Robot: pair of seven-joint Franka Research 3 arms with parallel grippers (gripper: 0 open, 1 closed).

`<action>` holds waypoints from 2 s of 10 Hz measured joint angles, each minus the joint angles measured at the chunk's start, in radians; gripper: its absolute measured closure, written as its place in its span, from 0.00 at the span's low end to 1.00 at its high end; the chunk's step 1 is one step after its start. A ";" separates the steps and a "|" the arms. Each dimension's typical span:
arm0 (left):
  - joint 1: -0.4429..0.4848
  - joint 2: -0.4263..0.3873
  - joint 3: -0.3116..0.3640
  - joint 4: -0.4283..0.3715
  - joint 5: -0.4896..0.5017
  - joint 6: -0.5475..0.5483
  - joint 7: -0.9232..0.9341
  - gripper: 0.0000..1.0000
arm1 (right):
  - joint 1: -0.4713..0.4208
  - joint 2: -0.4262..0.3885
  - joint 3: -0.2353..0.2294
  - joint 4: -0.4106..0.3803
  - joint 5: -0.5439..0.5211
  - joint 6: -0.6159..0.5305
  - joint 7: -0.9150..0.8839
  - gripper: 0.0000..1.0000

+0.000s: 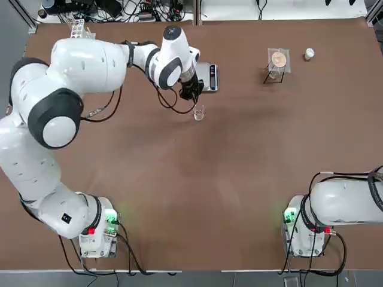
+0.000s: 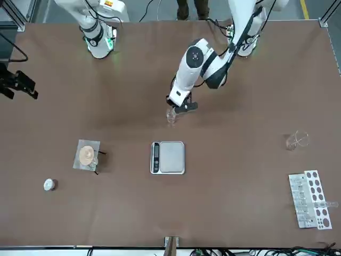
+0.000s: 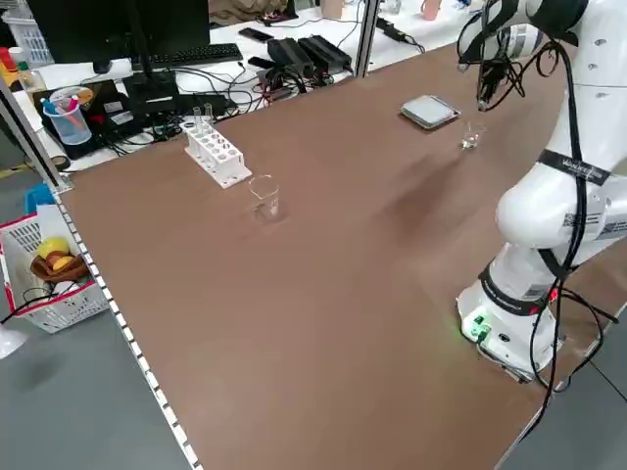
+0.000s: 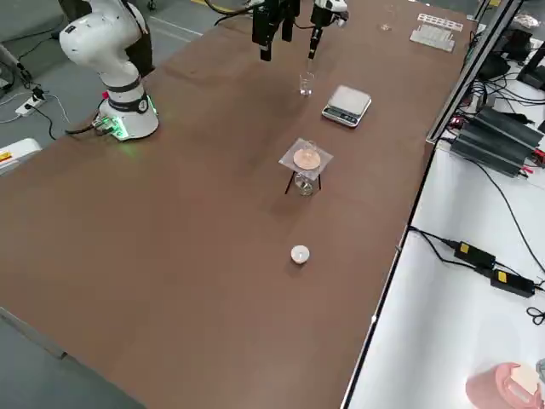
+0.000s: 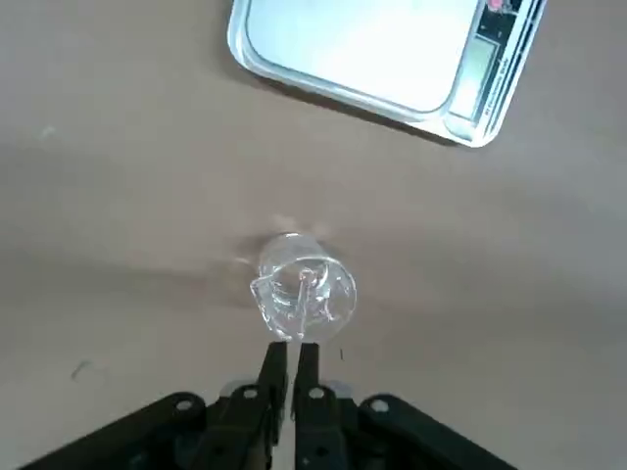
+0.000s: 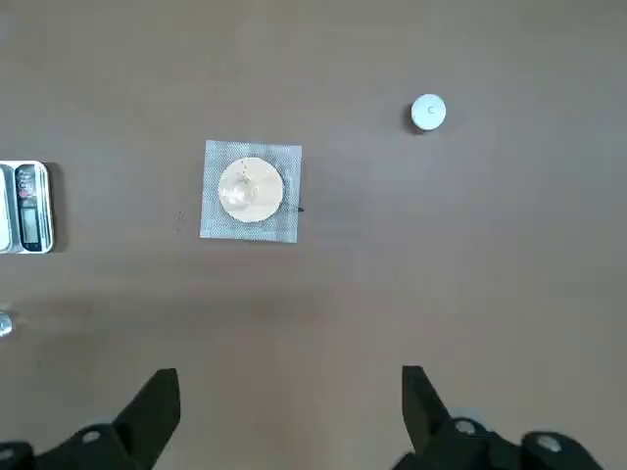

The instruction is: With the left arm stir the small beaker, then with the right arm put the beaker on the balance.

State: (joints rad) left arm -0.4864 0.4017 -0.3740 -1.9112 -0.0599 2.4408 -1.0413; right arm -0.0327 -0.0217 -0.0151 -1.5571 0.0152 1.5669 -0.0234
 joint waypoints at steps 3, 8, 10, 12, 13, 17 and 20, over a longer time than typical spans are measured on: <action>-0.006 0.008 0.002 0.023 0.037 -0.044 -0.038 0.93 | 0.000 0.000 0.000 0.000 0.000 0.000 0.000 0.00; -0.013 0.061 0.007 0.082 0.050 -0.054 -0.106 0.93 | 0.000 0.000 0.000 0.000 0.000 0.000 0.000 0.00; -0.028 0.067 0.007 0.096 0.058 -0.076 -0.121 0.93 | 0.000 0.000 0.000 0.000 0.000 0.000 0.000 0.00; -0.030 0.072 0.008 0.099 0.076 -0.083 -0.144 0.93 | 0.000 0.000 0.000 0.000 0.000 0.000 0.000 0.00; -0.030 0.076 0.010 0.106 0.078 -0.085 -0.149 0.93 | 0.000 0.000 0.000 0.000 0.000 0.000 0.000 0.00; -0.030 0.128 0.014 0.189 0.146 -0.195 -0.160 0.93 | -0.001 0.000 -0.001 0.001 0.000 0.000 0.000 0.00; -0.036 0.134 0.009 0.195 0.149 -0.200 -0.181 0.93 | -0.004 0.000 -0.003 0.001 0.000 0.000 0.000 0.00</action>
State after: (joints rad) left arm -0.5223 0.5354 -0.3645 -1.7163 0.0888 2.2404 -1.2223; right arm -0.0368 -0.0217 -0.0178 -1.5565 0.0156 1.5670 -0.0235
